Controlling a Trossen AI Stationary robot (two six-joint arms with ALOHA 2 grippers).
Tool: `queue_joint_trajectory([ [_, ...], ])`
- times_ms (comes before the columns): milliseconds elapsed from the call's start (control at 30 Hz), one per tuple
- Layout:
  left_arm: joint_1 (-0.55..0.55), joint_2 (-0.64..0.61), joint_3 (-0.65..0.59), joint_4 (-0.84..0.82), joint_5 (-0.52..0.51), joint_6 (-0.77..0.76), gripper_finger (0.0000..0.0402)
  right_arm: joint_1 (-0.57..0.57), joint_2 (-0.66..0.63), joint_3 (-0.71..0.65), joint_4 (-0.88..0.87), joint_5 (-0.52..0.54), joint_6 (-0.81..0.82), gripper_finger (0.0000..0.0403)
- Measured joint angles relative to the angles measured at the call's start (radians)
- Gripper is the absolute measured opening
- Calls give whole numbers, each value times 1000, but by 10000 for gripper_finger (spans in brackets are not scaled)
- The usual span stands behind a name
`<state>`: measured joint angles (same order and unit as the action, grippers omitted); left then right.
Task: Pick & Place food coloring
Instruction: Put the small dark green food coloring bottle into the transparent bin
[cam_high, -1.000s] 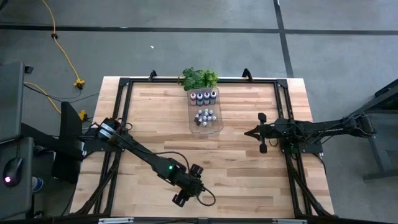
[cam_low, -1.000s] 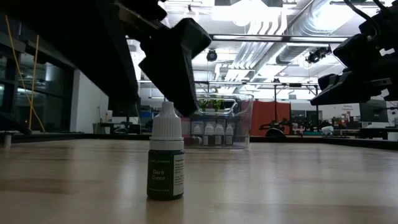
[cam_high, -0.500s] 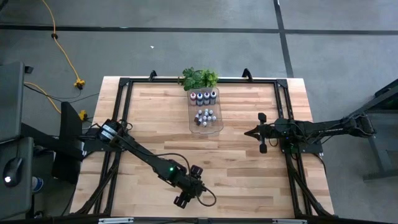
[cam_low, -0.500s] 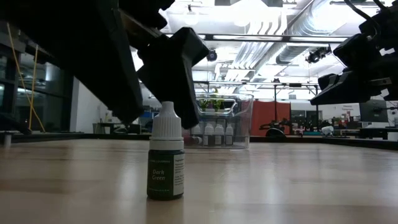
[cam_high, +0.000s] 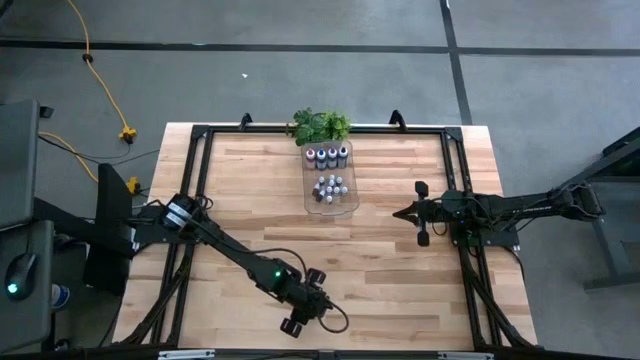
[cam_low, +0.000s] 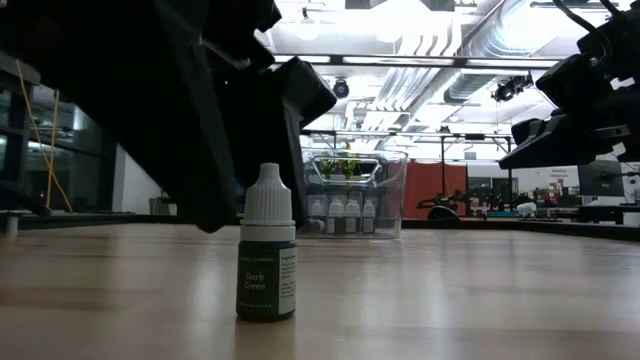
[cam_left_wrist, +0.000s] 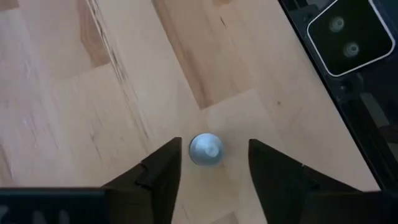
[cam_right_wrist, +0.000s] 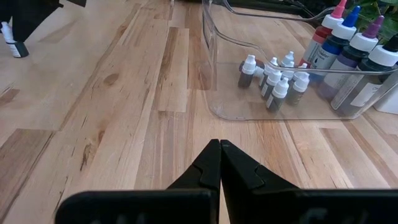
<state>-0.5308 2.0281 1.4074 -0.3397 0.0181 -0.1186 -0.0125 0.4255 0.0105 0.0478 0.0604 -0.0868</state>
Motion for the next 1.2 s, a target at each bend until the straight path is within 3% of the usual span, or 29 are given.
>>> queue_joint_trajectory([
  [833,0,-1,0,8,-2,1,54,0,0,0,0,0,0,0],
  [1200,1,-1,12,7,-3,1,44,0,0,0,0,0,0,0],
])
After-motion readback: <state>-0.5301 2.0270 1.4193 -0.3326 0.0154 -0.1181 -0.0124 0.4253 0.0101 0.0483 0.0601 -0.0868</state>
